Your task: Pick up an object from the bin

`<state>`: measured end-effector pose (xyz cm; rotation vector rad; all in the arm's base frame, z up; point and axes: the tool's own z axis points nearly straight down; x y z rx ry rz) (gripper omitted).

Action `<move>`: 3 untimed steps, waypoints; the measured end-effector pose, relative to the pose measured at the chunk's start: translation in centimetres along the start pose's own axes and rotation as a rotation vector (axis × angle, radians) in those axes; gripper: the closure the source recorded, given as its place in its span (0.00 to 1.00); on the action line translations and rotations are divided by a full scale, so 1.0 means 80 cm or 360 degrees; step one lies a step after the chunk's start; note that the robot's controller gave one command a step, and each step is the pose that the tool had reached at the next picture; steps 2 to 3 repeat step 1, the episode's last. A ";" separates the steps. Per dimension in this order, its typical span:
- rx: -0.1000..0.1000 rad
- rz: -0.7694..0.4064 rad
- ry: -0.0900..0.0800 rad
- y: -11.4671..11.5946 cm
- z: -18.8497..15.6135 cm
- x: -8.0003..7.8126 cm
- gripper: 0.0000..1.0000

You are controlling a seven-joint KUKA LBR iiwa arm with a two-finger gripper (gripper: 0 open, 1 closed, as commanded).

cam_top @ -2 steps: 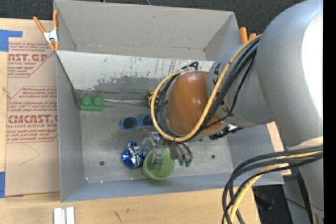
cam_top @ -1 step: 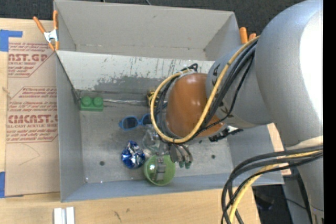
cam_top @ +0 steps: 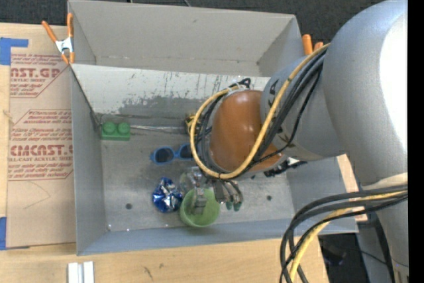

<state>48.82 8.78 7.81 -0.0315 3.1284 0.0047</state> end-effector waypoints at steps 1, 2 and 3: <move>0.0002 -0.0071 0.0004 0.022 -0.173 -0.045 1.00; 0.0002 -0.0071 0.0004 0.022 -0.173 -0.045 1.00; 0.0002 -0.0071 0.0004 0.022 -0.173 -0.045 1.00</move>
Offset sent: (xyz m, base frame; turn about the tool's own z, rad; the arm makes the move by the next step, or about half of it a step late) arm 0.0309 0.0173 0.1348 -0.0443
